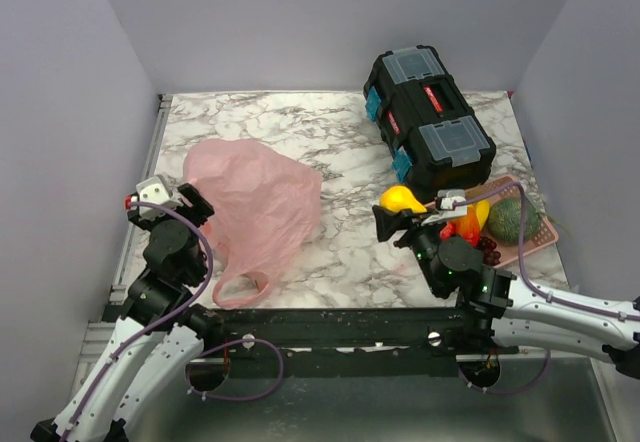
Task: Take the fake fruits out of the plastic bag
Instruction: Adjust the plastic bag at the center of the board.
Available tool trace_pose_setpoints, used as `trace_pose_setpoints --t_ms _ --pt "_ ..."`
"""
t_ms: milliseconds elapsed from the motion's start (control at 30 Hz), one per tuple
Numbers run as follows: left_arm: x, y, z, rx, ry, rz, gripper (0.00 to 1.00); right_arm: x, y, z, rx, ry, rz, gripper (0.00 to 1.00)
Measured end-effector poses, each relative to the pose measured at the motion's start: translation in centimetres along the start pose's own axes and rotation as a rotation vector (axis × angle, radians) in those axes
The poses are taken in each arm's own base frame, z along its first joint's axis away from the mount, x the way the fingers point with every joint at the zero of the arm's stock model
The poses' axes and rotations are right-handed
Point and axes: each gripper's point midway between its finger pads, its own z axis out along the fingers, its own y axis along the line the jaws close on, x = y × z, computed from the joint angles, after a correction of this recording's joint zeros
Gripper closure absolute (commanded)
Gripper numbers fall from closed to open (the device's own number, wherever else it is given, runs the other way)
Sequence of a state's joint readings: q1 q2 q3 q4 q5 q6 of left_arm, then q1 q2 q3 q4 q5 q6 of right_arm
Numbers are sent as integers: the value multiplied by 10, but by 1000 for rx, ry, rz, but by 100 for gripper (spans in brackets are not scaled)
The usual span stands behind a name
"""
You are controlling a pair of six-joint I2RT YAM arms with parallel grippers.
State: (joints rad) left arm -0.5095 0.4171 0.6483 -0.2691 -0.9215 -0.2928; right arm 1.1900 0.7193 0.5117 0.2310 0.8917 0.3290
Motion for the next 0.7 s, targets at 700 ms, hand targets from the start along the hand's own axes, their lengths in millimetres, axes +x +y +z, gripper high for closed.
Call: trace_pose_setpoints --t_ms 700 --pt "-9 -9 -12 138 -36 -10 1 33 -38 14 173 128 -58 99"
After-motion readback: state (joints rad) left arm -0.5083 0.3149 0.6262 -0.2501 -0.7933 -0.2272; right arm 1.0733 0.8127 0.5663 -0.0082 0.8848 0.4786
